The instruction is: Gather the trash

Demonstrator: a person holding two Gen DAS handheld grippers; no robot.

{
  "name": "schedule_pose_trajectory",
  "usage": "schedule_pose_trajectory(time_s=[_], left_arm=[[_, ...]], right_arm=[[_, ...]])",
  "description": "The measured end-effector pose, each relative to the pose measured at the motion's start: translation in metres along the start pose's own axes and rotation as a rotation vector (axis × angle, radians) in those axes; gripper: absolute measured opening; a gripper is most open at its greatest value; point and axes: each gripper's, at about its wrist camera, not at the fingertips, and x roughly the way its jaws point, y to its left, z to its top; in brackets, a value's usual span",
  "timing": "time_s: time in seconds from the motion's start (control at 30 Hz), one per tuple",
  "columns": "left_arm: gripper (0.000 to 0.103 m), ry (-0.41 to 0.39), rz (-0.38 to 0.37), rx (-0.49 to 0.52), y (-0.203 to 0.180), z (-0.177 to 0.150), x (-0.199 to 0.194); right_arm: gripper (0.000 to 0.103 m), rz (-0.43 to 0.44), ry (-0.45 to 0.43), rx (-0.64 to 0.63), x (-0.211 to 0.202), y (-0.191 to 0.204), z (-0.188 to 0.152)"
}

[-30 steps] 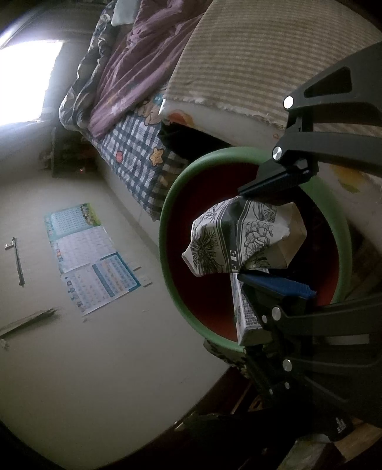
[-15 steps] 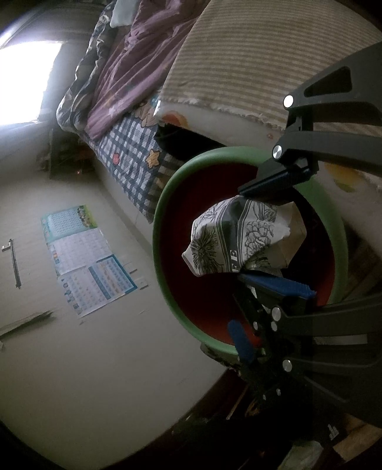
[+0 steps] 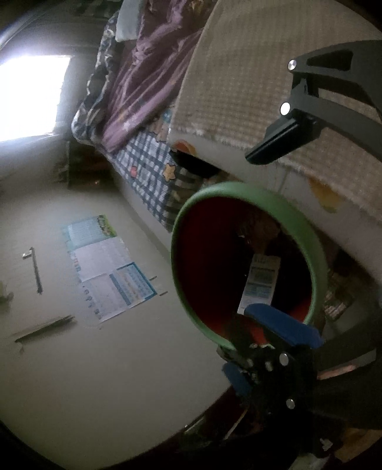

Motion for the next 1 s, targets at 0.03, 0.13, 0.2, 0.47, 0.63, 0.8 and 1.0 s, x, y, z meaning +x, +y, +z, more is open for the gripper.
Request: schedule_pose_trajectory(time_s=[0.03, 0.13, 0.2, 0.47, 0.63, 0.8, 1.0], left_arm=[[0.097, -0.020, 0.015, 0.017, -0.007, 0.001, -0.006], [0.097, -0.080, 0.050, 0.073, -0.025, 0.001, -0.025], [0.097, -0.122, 0.085, 0.123, -0.043, 0.000, -0.040], [0.097, -0.307, 0.158, 0.077, -0.081, -0.016, -0.096], [0.097, -0.319, 0.177, 0.088, -0.109, -0.032, -0.115], [0.098, -0.275, 0.199, 0.156, -0.133, -0.043, -0.122], [0.097, -0.237, 0.183, 0.113, -0.146, -0.052, -0.128]], right_arm=[[0.093, 0.001, -0.008, -0.005, -0.008, -0.003, -0.003], [0.093, 0.009, -0.055, 0.000, -0.033, -0.013, -0.009], [0.096, 0.007, -0.131, 0.007, -0.059, -0.024, -0.016], [0.096, -0.115, -0.456, -0.033, -0.148, -0.055, -0.043], [0.096, -0.248, -0.506, -0.091, -0.169, -0.069, -0.065], [0.096, -0.201, -0.453, -0.072, -0.173, -0.088, -0.074], [0.096, -0.166, -0.414, -0.105, -0.176, -0.096, -0.080]])
